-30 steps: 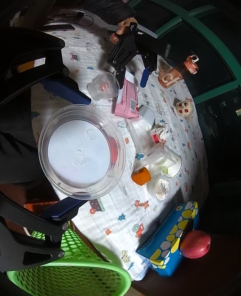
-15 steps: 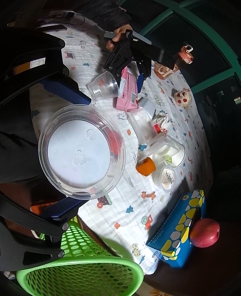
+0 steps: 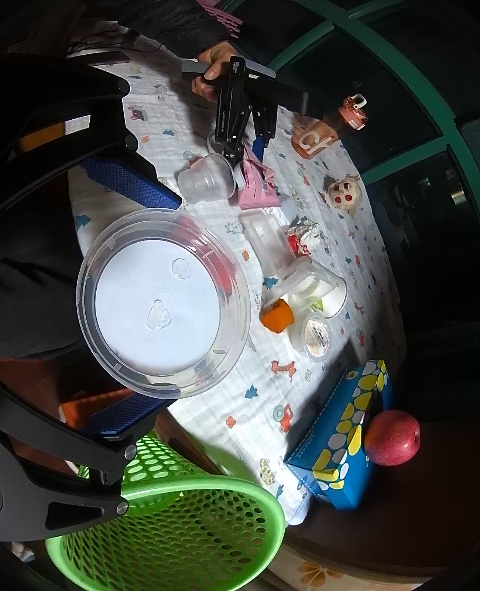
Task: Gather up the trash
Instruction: 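Lift the clear lid with the right tool while the left tool lifts the pink wrapper, then drop the clear lid and pink wrapper into the green basket with both tools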
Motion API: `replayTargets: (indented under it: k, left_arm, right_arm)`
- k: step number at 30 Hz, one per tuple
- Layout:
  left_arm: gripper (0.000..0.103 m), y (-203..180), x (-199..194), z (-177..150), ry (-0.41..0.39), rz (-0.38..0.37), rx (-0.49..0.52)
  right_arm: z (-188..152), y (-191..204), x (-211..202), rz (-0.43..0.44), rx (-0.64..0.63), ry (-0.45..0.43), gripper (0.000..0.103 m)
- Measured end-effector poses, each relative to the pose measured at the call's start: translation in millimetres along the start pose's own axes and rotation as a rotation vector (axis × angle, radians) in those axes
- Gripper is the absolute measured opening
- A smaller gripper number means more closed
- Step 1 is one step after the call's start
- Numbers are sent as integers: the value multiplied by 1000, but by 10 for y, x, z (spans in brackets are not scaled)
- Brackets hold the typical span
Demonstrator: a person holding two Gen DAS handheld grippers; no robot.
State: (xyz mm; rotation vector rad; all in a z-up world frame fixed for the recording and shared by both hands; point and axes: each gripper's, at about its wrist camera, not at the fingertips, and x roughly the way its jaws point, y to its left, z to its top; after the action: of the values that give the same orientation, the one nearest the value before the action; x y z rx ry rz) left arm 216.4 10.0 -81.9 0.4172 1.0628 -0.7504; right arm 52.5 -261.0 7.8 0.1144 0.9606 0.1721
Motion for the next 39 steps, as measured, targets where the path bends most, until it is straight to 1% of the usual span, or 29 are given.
replayTargets:
  k: [2,5,10,15,20,23,27,30,34,39]
  left_arm:
    - [49,14,-77,-9,-17,-3,-26]
    - [49,16,-236,-5,-53,16,-60]
    - [49,-162,-553,102,-134,18,-84]
    - [49,-434,-728,291,-183,-3,-97]
    - [49,-780,-776,495,-234,-55,-104]
    - [49,-1006,-746,648,-252,-99,-105]
    - [49,-1353,-648,855,-247,-151,-79]
    - [49,-1598,-543,1038,-237,-194,-55]
    - [49,-2076,-313,1398,-200,-246,6]
    - [49,-2601,19,1737,-160,-300,74]
  right_arm:
    - [-17,-26,-38,2,1,-9,92]
    - [-29,-68,-102,-1,6,-26,92]
    - [-36,-203,-236,-17,30,-66,92]
    - [-80,-461,-364,-67,72,-94,92]
    - [-141,-880,-479,-160,116,-110,92]
    - [-167,-1185,-502,-214,153,-101,92]
    - [-225,-1554,-527,-279,198,-85,92]
    - [-288,-1748,-612,-294,229,-88,92]
    - [-386,-1949,-782,-325,252,-104,92]
    - [-471,-2191,-947,-348,293,-124,92]
